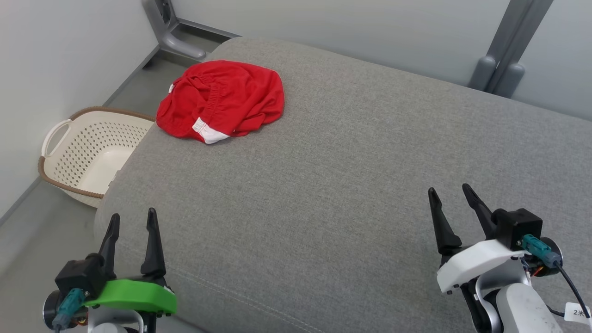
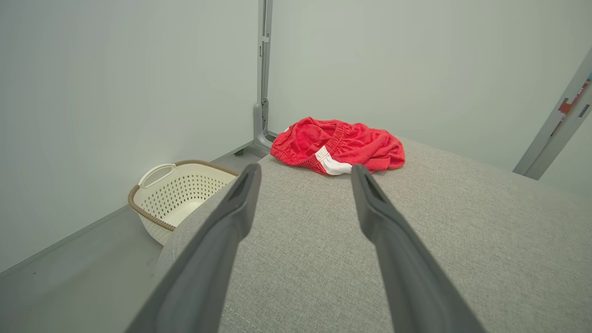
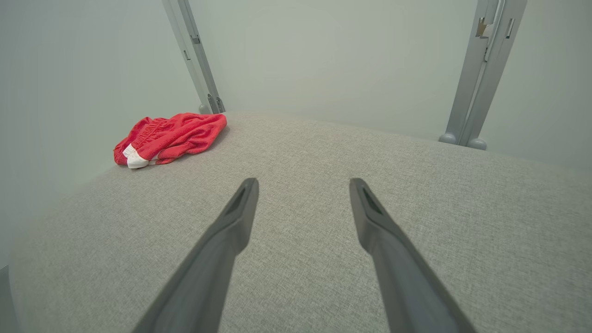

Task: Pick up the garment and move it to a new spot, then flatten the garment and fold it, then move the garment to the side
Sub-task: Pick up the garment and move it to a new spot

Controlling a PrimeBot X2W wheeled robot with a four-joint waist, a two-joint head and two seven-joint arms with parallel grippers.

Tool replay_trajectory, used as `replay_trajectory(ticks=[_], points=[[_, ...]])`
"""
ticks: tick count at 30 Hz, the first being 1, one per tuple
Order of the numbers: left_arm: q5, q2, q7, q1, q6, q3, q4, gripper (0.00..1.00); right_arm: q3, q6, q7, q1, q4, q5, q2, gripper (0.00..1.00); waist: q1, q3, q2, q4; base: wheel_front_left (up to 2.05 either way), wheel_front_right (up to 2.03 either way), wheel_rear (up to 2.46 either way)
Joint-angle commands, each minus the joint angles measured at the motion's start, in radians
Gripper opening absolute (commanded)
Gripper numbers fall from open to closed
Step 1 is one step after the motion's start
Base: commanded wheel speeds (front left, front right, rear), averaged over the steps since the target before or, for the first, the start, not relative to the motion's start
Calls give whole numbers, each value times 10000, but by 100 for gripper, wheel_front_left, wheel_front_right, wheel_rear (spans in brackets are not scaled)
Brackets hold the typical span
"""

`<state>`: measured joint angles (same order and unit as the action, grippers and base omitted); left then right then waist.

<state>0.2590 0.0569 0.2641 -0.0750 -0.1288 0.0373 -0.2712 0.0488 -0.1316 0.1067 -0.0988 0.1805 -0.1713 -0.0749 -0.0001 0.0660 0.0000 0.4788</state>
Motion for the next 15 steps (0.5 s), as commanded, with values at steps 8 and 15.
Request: replay_trajectory(ticks=[8,15], points=[[1251,62,-3,-2292,-18,-257,-1443,100,75,19,-473,-471,-643,202,-409,100,1,1362,0,-653,0,0,0],[2385,663,-545,-5262,-18,114,-3991,100,694,18,-1042,-1210,-1708,342,-889,100,1,3085,0,-1802,0,0,0]])
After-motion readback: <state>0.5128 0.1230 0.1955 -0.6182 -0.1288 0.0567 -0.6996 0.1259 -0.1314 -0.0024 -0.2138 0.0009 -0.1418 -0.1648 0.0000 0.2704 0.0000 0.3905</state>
